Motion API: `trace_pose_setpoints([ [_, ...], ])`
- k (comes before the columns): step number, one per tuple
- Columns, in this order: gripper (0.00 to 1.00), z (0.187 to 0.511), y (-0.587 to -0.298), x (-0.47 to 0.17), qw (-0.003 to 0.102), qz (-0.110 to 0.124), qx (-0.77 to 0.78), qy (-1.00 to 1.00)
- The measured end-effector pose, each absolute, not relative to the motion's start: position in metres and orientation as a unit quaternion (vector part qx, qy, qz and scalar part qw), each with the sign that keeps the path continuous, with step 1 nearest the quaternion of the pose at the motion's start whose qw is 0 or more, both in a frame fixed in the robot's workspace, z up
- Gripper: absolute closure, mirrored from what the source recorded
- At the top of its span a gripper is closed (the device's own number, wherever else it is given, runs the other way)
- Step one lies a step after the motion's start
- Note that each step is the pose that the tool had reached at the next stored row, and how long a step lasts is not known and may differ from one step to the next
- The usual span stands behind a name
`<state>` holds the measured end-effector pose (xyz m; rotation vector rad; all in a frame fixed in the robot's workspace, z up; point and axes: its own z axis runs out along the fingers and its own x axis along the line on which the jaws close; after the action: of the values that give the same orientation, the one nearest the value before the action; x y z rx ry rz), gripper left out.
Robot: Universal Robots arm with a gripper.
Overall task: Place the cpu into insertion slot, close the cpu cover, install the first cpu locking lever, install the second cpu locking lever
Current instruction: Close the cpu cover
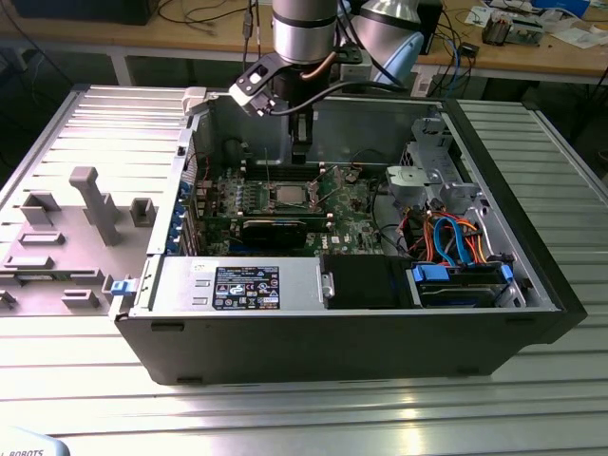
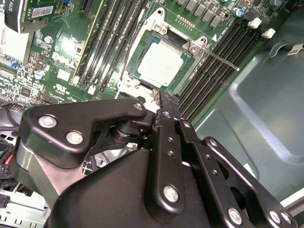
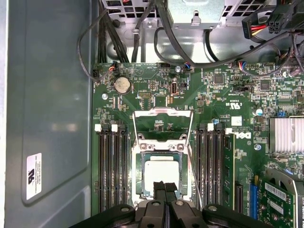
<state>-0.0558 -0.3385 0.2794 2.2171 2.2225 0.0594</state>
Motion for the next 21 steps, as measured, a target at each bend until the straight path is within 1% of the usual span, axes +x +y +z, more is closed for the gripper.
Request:
trace_pose_setpoints([
  [21, 0.89, 0.2794, -0.3385, -0.0509, 0.001, 0.019, 0.706, 0.708],
])
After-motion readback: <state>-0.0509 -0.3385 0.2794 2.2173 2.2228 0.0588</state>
